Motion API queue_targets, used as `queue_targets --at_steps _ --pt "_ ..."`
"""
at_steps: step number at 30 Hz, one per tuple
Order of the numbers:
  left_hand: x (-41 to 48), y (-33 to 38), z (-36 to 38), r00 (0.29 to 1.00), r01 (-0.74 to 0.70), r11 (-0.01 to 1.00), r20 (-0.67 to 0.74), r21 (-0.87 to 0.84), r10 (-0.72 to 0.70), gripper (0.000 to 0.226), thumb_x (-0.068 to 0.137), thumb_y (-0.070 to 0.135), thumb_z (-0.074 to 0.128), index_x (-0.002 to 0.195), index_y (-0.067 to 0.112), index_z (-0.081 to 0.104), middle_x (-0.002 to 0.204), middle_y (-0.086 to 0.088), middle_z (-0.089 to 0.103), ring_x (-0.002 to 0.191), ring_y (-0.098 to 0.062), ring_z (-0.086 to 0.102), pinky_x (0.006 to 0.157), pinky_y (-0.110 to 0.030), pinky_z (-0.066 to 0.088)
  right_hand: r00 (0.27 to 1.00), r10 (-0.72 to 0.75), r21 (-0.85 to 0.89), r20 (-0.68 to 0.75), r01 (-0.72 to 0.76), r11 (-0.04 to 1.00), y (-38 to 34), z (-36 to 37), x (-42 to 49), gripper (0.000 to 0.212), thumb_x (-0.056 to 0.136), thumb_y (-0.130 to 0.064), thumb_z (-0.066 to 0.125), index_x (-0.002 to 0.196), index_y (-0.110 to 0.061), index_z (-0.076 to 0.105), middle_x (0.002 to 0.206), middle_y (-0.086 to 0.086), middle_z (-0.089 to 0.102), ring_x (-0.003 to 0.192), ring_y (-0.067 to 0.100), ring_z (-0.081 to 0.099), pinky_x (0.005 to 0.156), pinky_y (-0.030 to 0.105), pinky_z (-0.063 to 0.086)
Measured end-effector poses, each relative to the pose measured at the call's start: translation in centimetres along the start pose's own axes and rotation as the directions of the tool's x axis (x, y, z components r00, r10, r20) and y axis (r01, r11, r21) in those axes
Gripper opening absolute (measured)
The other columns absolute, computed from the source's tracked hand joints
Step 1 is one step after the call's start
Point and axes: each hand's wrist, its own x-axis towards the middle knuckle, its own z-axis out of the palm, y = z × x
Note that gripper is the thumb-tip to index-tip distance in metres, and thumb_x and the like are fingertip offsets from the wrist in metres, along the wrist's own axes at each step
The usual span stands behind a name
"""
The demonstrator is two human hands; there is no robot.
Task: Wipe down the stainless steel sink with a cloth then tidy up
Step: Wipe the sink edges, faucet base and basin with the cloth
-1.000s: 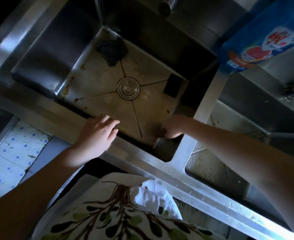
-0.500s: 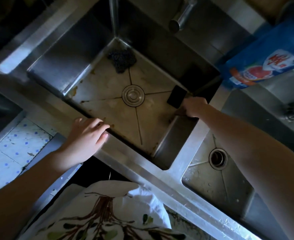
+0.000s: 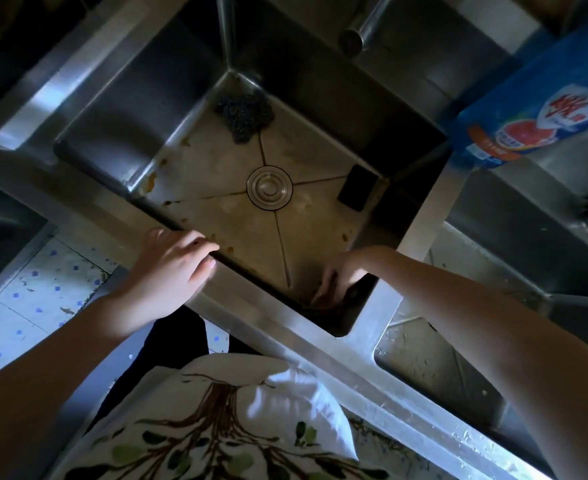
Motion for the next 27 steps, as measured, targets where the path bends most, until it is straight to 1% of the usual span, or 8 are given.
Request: queue_targets --at_steps 2,5,9,12,14,19,23,27 --pt "0.0 -0.2 0.0 1.000 -0.025 1.000 -0.002 0.006 0.025 0.047 0.088 0.034 0.031 0.102 0.009 0.069 0.100 -0.007 0.066 0.088 -0.032 0.061 0.085 -0.047 0.040 0.999 0.033 -0.037 -0.029 -0.035 0.999 0.2 -0.6 -0.2 0.038 0.073 -0.012 0.077 0.110 -0.019 0.072 0.114 0.000 0.068 0.108 0.021 0.062 0.096 0.031 0.048" --pt "0.0 -0.4 0.0 0.998 -0.058 0.998 -0.018 0.022 0.058 0.044 0.087 0.033 0.035 0.097 0.009 0.071 0.094 -0.006 0.066 0.084 -0.032 0.061 0.082 -0.047 0.042 0.973 0.116 -0.172 -0.201 -0.152 0.973 1.5 -2.4 -1.2 0.032 0.077 -0.017 0.072 0.109 -0.017 0.070 0.114 0.001 0.066 0.101 0.021 0.061 0.089 0.028 0.048" --pt "-0.1 -0.5 0.1 0.996 -0.073 0.996 -0.048 0.043 0.075 0.040 0.086 0.032 0.037 0.090 0.010 0.071 0.087 -0.004 0.066 0.078 -0.031 0.059 0.078 -0.044 0.042 0.847 0.221 -0.259 -0.483 -0.380 0.888 3.1 -6.0 -2.9 0.020 0.083 -0.028 0.062 0.089 -0.009 0.063 0.100 0.010 0.065 0.081 0.025 0.058 0.074 0.036 0.050" --pt "0.2 -0.7 0.1 0.997 -0.072 0.997 -0.039 0.035 0.074 0.037 0.087 0.030 0.038 0.085 0.012 0.070 0.084 -0.002 0.066 0.074 -0.029 0.061 0.075 -0.042 0.044 0.712 0.309 -0.187 -0.630 -0.525 0.830 4.1 -7.7 -3.2 0.023 0.087 -0.024 0.054 0.106 -0.012 0.059 0.111 0.010 0.062 0.101 0.031 0.058 0.081 0.040 0.043" --pt "0.4 -1.0 0.3 0.997 -0.074 0.997 -0.025 0.025 0.074 0.035 0.087 0.029 0.039 0.084 0.014 0.070 0.083 0.000 0.066 0.076 -0.027 0.062 0.075 -0.041 0.044 0.672 0.345 -0.171 -0.656 -0.577 0.799 4.7 -8.1 -3.1 0.025 0.089 -0.021 0.050 0.110 -0.011 0.058 0.117 0.011 0.060 0.109 0.033 0.055 0.092 0.044 0.041" --pt "0.5 -1.1 0.6 0.997 -0.075 0.997 -0.035 -0.004 0.074 0.033 0.086 0.030 0.039 0.082 0.015 0.069 0.082 0.001 0.065 0.076 -0.026 0.063 0.075 -0.040 0.043 0.818 0.242 -0.271 -0.522 -0.428 0.862 3.4 -6.2 -2.8 0.032 0.090 -0.026 0.051 0.112 -0.005 0.062 0.112 0.013 0.063 0.096 0.031 0.061 0.086 0.038 0.053" --pt "0.5 -1.3 0.4 0.997 -0.079 0.997 -0.026 -0.003 0.079 0.037 0.086 0.034 0.036 0.082 0.019 0.069 0.082 0.004 0.065 0.077 -0.023 0.062 0.076 -0.039 0.040 0.907 0.121 -0.409 -0.403 -0.297 0.863 0.1 -0.5 -1.7 0.033 0.092 -0.020 0.050 0.121 -0.006 0.058 0.124 0.015 0.061 0.111 0.032 0.059 0.086 0.035 0.049" --pt "0.8 -1.5 0.0 0.994 -0.107 0.994 -0.028 -0.031 0.107 0.037 0.086 0.031 0.036 0.078 0.019 0.070 0.082 0.005 0.066 0.077 -0.022 0.062 0.076 -0.039 0.042 0.968 0.111 -0.363 -0.225 -0.189 0.912 -1.8 2.2 -0.9 0.028 0.091 -0.019 0.053 0.114 -0.006 0.061 0.115 0.012 0.063 0.092 0.026 0.060 0.069 0.029 0.045"
